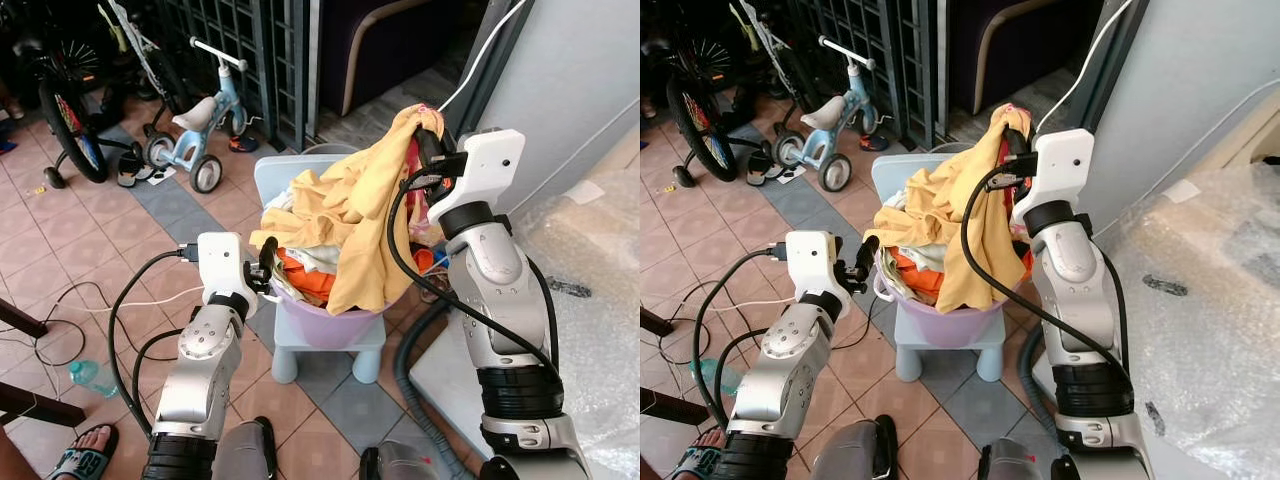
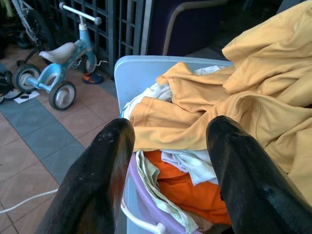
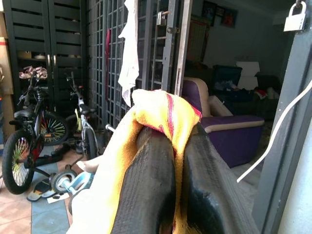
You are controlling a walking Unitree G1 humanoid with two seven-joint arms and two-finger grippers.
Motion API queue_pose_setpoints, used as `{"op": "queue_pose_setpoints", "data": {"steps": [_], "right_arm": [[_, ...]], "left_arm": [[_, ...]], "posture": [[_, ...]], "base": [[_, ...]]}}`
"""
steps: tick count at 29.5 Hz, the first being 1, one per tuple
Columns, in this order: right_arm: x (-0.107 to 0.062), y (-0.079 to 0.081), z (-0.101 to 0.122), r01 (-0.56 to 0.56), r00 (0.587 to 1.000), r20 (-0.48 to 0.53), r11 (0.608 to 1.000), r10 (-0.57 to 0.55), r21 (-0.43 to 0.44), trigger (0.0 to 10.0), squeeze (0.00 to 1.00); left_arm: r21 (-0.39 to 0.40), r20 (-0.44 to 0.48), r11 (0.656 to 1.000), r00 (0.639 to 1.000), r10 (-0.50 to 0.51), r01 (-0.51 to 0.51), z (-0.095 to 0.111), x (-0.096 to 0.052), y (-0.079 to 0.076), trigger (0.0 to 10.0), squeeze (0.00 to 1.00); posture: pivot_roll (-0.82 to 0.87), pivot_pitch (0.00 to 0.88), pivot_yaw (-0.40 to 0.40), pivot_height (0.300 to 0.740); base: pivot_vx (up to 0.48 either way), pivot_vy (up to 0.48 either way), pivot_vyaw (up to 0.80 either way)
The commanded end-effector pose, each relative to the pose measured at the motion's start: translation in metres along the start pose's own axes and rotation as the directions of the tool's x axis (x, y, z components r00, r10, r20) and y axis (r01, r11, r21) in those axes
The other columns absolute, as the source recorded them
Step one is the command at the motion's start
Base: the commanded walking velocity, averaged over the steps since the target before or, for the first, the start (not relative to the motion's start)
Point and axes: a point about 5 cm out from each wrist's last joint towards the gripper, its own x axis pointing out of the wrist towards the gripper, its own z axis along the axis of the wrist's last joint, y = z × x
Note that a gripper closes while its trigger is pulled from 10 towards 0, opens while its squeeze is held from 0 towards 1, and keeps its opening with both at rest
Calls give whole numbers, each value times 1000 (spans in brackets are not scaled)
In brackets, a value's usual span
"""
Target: Clothes washing
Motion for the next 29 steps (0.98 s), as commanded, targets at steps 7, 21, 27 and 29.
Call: {"op": "queue_pose_setpoints", "data": {"steps": [7,21,27,29], "right_arm": [[1,0,8,2,1000,28,1000,-2,-7,0,0],[3,-3,8,47,999,10,997,-46,-57,10000,0],[-2,-18,10,141,990,26,987,-139,-82,10000,0],[-3,-18,10,151,988,27,985,-150,-84,10000,0]], "left_arm": [[-14,-23,1000,1000,4,-4,-6,0,1,10000,0],[-49,12,998,1000,-27,28,-1,1,0,10000,0],[-39,18,997,997,-70,71,-1,-3,0,10000,0],[-36,21,996,997,-78,78,0,-2,1,10000,0]], "posture": [[-83,50,23,740],[-89,54,28,740],[-97,65,47,740],[-101,64,50,740]], "base": [[-323,0,0],[-37,0,-229],[0,0,-800],[0,0,-800]]}}
